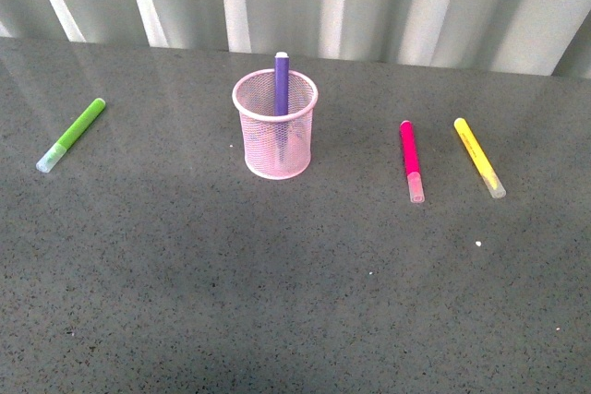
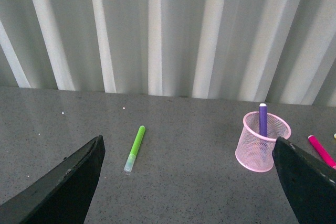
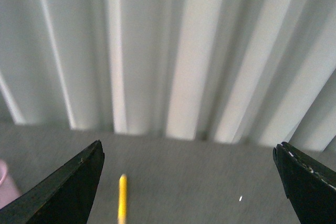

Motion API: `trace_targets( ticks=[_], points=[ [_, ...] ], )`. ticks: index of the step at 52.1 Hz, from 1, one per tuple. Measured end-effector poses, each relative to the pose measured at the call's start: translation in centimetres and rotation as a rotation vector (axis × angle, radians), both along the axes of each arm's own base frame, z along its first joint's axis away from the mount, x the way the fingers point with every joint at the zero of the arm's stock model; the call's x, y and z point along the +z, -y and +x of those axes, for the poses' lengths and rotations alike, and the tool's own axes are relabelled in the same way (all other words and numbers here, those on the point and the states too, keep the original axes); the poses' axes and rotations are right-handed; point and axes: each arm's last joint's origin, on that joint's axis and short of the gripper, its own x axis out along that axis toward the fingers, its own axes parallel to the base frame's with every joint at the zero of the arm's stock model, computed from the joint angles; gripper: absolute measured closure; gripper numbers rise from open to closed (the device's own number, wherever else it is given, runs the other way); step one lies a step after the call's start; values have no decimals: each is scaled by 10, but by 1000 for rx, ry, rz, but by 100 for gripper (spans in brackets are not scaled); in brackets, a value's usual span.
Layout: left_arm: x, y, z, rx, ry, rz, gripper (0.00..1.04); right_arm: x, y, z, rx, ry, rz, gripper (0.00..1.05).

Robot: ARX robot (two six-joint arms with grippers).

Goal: Insert purple and pink pens into pink cup

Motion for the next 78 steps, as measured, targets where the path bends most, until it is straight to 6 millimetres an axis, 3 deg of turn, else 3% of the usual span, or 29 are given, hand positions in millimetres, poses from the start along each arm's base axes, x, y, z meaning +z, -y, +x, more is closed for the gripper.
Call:
trace_targets(
  ticks=[4, 8, 14, 19, 25, 30, 47, 78],
  points=[
    [0, 0, 0, 0, 0, 0, 7, 15, 5, 47, -39, -4, -3, 7],
    [0, 0, 0, 0, 0, 0, 7, 9, 6, 93, -69, -114, 24, 7],
    [0, 0, 0, 0, 0, 0, 7, -44, -7, 180, -87, -447, 118, 7],
    [0, 0, 0, 0, 0, 0, 7, -87, -29, 214, -76, -667, 207, 7],
    [0, 0, 0, 0, 0, 0, 7, -119, -53, 224, -51, -803, 267, 7],
    [0, 0, 0, 0, 0, 0, 7, -133, -68, 226, -38, -856, 311, 7],
    [0, 0, 0, 0, 0, 0, 7, -170, -89, 235, -39, -950, 388, 7],
    [0, 0, 0, 0, 0, 0, 7, -200, -106, 264, -72, -974, 379, 7]
  ],
)
